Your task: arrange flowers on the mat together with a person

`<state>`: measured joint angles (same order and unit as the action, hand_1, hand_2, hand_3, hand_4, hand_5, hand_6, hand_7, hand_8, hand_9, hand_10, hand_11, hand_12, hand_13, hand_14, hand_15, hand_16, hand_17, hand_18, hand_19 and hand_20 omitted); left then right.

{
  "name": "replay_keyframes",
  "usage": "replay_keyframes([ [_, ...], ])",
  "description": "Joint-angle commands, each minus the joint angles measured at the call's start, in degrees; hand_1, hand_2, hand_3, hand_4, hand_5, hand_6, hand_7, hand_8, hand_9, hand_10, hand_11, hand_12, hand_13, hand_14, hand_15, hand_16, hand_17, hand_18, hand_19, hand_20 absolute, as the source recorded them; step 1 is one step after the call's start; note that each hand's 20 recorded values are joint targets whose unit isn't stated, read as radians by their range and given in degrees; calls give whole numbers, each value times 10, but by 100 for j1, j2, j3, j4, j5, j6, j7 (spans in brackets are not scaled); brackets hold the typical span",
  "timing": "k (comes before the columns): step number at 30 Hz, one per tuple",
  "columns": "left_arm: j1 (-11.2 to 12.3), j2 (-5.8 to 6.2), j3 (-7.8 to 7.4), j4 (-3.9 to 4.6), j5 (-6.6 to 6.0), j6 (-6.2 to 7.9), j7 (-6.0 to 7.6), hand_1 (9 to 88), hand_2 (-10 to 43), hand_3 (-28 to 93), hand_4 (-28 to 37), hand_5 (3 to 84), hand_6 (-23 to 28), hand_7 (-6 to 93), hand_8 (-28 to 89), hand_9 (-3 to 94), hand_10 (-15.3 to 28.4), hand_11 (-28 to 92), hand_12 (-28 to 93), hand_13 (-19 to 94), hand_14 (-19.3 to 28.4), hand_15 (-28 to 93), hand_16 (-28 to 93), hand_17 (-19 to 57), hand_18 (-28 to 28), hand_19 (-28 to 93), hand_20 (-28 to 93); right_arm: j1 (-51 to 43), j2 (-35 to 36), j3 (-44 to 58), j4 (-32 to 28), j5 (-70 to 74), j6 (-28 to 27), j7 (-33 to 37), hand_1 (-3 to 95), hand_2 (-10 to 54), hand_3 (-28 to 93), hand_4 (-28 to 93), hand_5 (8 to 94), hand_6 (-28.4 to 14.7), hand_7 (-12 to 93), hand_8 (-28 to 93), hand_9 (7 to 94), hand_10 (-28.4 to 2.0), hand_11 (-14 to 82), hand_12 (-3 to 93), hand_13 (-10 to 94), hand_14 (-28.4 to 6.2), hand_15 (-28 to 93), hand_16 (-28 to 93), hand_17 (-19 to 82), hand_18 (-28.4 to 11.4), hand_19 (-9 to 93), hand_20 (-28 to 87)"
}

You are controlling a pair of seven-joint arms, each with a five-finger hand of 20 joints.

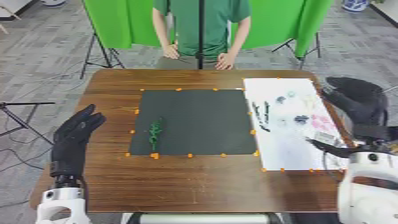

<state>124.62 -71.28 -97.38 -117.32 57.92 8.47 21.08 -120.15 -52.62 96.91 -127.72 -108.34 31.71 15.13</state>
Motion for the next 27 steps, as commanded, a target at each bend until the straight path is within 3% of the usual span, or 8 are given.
replay_keyframes([
  [1,94,22,-29,-4,-3,-6,-95,324,-95,670,-199,465,23,146,-68,463,129,180,128,393,162,144,33,96,106,24,202,-616,677,352,234,-3337,-952,1256,274,-95,707,-283,605,-9,210,-95,690,-145,237,219,646,-119,331,257,291,-157,400,432],
  [7,69,52,-7,1,8,-24,-127,325,-95,668,-200,462,22,144,-68,462,129,180,128,392,162,144,33,96,105,24,202,-939,782,601,377,-3160,-1550,1291,314,-95,692,-283,637,4,210,-100,726,-137,248,224,679,-111,365,248,308,-163,438,429],
  [12,37,47,24,16,56,-45,-157,326,-95,668,-199,463,23,144,-68,461,130,180,128,392,161,143,34,96,105,24,203,-777,835,442,612,-3286,-1848,1385,327,-95,685,-283,637,5,212,-101,725,-136,245,228,683,-108,373,251,307,-164,448,424],
  [20,41,94,43,14,32,-27,-140,331,-95,663,-197,461,20,146,-68,459,130,179,129,391,161,143,34,96,105,23,203,-523,893,153,973,-3093,-2671,1803,321,-95,687,-283,646,6,208,-99,742,-133,246,228,734,-89,364,252,334,-171,475,422],
  [27,69,114,37,2,13,-10,-155,332,-95,663,-196,460,22,144,-68,459,129,180,129,391,160,143,33,96,105,24,203,-406,912,-93,1257,-3184,-2686,1870,331,-95,671,-283,664,1,193,-89,778,-112,245,227,810,-66,313,295,378,-172,504,432],
])
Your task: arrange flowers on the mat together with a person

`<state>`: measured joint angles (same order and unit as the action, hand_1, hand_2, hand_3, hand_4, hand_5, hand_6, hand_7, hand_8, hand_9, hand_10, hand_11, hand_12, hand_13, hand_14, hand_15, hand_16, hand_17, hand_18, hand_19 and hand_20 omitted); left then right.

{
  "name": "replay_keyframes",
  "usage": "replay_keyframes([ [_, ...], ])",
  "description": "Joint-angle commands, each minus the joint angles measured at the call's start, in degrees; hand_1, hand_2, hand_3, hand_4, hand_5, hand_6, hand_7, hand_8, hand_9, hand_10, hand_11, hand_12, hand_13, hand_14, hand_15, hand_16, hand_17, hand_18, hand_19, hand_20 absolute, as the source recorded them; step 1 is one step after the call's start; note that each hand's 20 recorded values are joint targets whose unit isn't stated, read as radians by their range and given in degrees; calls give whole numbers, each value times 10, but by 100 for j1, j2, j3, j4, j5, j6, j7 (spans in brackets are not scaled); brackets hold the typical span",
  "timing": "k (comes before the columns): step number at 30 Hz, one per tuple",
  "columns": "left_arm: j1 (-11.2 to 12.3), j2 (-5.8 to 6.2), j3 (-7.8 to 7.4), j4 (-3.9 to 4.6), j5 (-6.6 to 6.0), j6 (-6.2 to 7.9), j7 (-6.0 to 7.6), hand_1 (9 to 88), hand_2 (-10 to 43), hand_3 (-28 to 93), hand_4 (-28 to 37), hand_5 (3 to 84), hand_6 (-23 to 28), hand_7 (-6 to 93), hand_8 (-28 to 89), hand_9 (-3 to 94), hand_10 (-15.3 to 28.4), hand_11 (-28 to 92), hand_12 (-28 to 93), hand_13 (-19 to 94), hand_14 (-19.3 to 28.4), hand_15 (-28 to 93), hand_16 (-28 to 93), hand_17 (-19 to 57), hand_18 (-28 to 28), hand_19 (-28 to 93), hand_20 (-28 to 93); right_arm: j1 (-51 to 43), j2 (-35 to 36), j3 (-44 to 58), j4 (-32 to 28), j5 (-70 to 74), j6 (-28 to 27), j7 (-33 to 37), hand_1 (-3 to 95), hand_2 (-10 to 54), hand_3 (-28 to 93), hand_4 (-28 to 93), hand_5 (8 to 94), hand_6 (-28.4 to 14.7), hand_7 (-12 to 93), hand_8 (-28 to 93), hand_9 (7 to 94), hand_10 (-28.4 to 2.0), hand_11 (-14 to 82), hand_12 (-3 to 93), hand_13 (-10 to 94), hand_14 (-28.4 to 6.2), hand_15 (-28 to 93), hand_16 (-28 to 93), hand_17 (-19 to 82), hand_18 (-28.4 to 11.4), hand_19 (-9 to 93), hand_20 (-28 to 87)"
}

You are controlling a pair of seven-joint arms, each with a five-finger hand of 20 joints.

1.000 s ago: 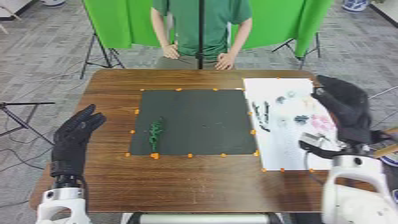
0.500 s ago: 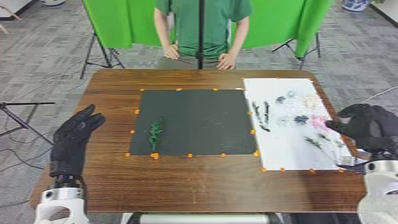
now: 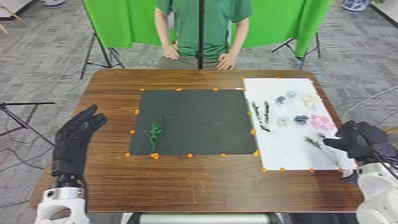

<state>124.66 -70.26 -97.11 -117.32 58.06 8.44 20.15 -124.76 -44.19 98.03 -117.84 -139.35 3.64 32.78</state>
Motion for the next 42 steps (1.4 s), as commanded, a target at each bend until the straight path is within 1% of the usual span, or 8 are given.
replay_keyframes([
  [1,46,20,15,14,5,-17,-69,332,-95,662,-196,460,22,144,-68,460,129,180,128,391,160,143,33,96,105,24,203,52,65,-237,295,-104,140,98,331,-95,672,-283,666,1,193,-88,782,-109,246,227,817,-64,313,299,379,-173,510,433],
  [9,44,-22,10,8,28,-46,-86,331,-95,662,-196,461,22,144,-67,459,129,181,128,391,160,144,33,96,105,24,202,300,116,-642,493,-113,101,231,356,-95,665,-283,730,9,204,-86,869,-98,251,227,919,-33,341,328,452,-169,628,418],
  [12,43,-31,7,7,21,-43,-89,332,-95,661,-197,461,22,144,-68,459,128,181,128,391,160,144,33,96,105,24,203,372,106,-730,529,-84,146,246,391,-95,655,-283,777,20,224,-86,923,-82,260,228,937,-7,460,244,519,-150,701,360],
  [14,72,-9,14,-1,-3,-13,-71,331,-95,662,-198,461,22,145,-67,459,129,181,128,391,160,144,33,96,105,24,203,397,101,-756,535,7,231,234,441,-95,585,-283,797,23,226,33,935,-75,282,224,937,2,515,202,546,-143,731,324],
  [16,85,-20,9,-7,-12,-9,-73,331,-95,662,-198,461,22,144,-67,459,129,181,128,391,160,145,33,96,105,24,203,397,95,-771,520,24,354,278,742,-95,-72,70,823,23,228,123,937,-70,325,209,937,9,557,179,567,-137,763,286],
  [18,100,-26,3,-13,-17,-8,-69,331,-95,662,-198,460,22,143,-67,459,129,181,127,390,160,145,33,97,105,24,203,399,78,-752,463,164,435,328,840,-95,-270,221,841,24,228,147,937,-68,354,201,937,11,583,171,586,-130,774,274],
  [34,85,-39,4,10,-31,-62,-156,328,-95,663,-196,460,23,142,-66,458,130,180,127,389,160,145,32,95,105,23,202,1276,-572,-1492,-867,161,1361,949,876,-95,-283,328,874,20,233,148,937,-65,402,186,937,15,622,155,600,-133,792,266],
  [42,71,9,29,25,-35,-64,-197,326,-95,666,-195,460,24,141,-67,456,131,177,127,388,161,141,31,94,106,23,200,2690,-1880,-3066,-582,88,1583,926,881,-95,-283,344,878,14,245,139,937,-66,435,175,937,18,647,158,597,-138,805,270],
])
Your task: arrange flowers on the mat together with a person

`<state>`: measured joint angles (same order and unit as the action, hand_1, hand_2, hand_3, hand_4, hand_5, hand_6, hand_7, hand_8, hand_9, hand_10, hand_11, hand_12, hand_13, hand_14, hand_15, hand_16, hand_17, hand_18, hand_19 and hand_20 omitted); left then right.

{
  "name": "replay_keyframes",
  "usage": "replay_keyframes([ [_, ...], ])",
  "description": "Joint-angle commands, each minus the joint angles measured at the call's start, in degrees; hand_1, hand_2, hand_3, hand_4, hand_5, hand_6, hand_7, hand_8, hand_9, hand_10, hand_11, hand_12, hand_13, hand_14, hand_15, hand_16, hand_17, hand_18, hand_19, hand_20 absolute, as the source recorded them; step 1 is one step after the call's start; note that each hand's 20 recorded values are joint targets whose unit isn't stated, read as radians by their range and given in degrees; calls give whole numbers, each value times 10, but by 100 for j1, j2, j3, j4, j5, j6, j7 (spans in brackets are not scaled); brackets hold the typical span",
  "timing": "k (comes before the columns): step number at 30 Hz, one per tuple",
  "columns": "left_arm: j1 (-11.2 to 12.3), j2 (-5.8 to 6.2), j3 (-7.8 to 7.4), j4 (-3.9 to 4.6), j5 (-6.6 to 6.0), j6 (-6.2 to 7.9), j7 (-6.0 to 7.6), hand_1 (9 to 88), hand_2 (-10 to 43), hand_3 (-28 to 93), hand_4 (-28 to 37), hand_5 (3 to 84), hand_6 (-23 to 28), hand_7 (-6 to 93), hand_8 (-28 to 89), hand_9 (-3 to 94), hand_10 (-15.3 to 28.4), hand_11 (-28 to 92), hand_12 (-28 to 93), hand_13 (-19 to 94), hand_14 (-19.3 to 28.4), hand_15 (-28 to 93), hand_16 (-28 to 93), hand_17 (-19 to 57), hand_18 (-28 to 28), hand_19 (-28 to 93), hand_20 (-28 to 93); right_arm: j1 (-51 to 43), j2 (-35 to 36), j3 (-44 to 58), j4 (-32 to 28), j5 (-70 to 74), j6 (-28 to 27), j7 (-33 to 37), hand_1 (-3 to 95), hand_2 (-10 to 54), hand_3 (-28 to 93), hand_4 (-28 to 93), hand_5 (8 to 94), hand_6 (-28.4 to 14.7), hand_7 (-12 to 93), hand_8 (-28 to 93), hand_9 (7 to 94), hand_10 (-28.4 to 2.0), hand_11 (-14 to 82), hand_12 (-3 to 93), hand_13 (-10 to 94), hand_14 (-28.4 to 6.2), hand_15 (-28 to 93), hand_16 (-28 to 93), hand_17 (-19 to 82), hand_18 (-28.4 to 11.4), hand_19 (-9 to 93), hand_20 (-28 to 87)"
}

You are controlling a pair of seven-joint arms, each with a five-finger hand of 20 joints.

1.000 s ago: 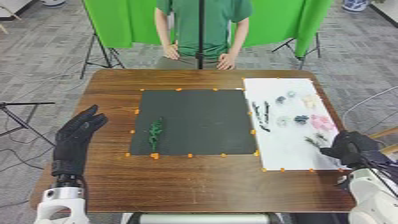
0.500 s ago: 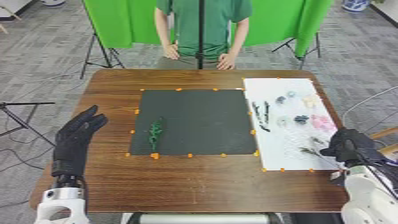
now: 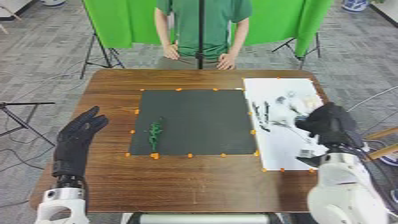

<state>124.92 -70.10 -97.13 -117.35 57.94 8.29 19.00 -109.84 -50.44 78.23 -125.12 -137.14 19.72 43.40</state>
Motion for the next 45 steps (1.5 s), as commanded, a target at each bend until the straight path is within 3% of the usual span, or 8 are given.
replay_keyframes([
  [1,42,10,47,28,-19,-46,-91,327,-95,666,-196,460,24,141,-67,456,131,177,128,387,161,140,31,93,106,23,200,1278,-1471,-1187,250,-120,-66,-200,881,-95,-283,347,879,13,247,137,937,-66,438,174,937,18,651,158,598,-139,808,271],
  [5,25,27,83,36,1,-82,-138,327,-95,667,-198,460,24,141,-66,456,130,177,129,386,162,139,33,93,105,23,200,1384,-2330,-1399,631,-86,-272,-475,883,-95,-283,352,879,11,254,130,937,-66,449,171,937,18,664,156,599,-140,815,270],
  [14,119,36,61,-16,8,-8,-169,325,-95,672,-201,458,23,143,-68,455,129,176,129,385,161,132,33,92,105,23,198,1716,-2763,-2020,1220,270,-762,-580,882,-95,-283,367,879,7,268,127,937,-64,462,167,937,22,676,153,602,-142,823,267],
  [20,128,27,114,-9,24,-36,-192,324,-95,673,-203,458,23,143,-68,455,128,176,129,386,160,132,34,92,105,23,199,1858,-2967,-2314,1590,710,-875,-592,881,-95,-283,378,881,3,273,121,937,-63,479,162,937,24,689,148,608,-142,832,265],
  [28,205,19,108,-58,35,-4,-218,323,-95,672,-203,458,25,140,-68,453,128,177,128,384,160,132,35,92,105,23,199,1934,-3160,-2401,1943,1337,-655,-341,880,-95,-283,396,879,-3,280,115,937,-64,492,153,937,27,699,140,617,-142,838,256],
  [35,184,25,134,-46,45,-34,-260,323,-95,667,-201,458,27,137,-67,451,132,175,128,383,162,133,36,92,106,23,199,1963,-3252,-2494,2107,1557,-187,-228,888,-95,-283,396,873,-8,286,112,937,-66,472,143,937,22,684,132,620,-141,837,245],
  [45,198,9,102,-55,63,-79,-291,319,-95,657,-189,457,31,123,-61,447,136,166,131,377,168,135,39,88,109,26,200,1945,-3263,-2391,2108,1847,-331,-230,889,-95,-283,406,848,-10,301,120,937,-76,427,145,937,7,648,130,611,-138,822,229],
])
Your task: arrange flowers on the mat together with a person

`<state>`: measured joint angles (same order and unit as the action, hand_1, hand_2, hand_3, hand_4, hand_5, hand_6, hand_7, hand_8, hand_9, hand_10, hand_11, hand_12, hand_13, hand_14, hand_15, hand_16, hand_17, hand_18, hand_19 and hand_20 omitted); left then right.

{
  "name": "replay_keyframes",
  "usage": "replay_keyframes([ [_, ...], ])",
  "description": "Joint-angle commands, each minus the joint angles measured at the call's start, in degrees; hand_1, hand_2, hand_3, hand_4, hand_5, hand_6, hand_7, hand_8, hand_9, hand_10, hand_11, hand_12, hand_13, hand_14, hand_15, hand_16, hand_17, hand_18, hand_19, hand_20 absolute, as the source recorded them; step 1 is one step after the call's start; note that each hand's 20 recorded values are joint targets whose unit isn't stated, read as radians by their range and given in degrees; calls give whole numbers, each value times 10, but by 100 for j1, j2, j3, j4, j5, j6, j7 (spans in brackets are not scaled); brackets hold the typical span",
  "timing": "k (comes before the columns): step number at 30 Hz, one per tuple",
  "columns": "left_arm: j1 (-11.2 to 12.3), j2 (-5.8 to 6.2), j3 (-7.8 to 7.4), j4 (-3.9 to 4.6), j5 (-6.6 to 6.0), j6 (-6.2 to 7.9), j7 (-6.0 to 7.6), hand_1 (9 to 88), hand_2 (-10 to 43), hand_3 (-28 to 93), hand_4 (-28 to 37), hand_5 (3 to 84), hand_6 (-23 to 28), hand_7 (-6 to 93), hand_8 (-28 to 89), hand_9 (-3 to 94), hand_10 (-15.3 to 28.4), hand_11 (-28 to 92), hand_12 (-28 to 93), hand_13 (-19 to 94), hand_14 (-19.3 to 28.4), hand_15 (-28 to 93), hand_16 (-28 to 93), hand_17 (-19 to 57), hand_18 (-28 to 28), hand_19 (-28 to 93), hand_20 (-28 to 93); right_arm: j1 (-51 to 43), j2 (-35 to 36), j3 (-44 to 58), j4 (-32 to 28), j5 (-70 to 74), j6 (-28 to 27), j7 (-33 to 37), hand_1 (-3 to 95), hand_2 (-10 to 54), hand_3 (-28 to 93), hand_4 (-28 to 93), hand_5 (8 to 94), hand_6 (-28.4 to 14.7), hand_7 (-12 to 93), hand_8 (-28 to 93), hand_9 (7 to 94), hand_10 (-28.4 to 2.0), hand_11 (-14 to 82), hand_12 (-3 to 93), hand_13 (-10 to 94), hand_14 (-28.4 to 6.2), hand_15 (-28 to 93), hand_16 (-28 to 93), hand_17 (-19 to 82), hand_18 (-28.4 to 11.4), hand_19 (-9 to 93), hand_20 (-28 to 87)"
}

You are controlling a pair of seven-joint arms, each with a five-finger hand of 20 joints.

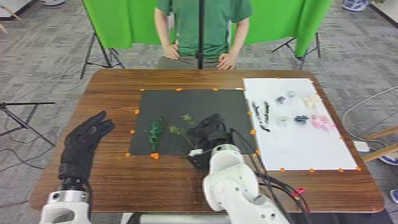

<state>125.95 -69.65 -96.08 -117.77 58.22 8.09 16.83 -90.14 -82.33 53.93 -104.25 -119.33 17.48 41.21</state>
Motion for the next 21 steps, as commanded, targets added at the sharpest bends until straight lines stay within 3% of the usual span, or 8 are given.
replay_keyframes([
  [1,91,-31,2,-12,33,-58,-69,319,-95,655,-187,457,31,122,-61,447,136,166,132,376,168,134,38,88,109,27,200,-24,-74,37,25,98,-99,-41,886,-95,-283,405,844,-11,302,122,937,-77,422,148,937,6,645,132,608,-139,822,228],
  [16,82,-4,12,-4,8,-63,-52,319,-95,648,-178,457,35,106,-53,446,138,157,136,373,172,134,41,86,110,28,197,-88,-6,-24,36,0,-172,-280,854,-95,-283,352,821,-18,301,126,937,-86,392,171,937,1,622,145,585,-147,824,231],
  [21,96,65,37,-8,-41,-6,-13,320,-95,648,-178,457,35,108,-53,445,137,157,137,373,172,135,41,85,110,30,197,-98,4,-31,56,-47,-161,-321,846,-95,-283,343,814,-16,292,121,937,-86,386,168,937,0,619,146,583,-148,822,231],
])
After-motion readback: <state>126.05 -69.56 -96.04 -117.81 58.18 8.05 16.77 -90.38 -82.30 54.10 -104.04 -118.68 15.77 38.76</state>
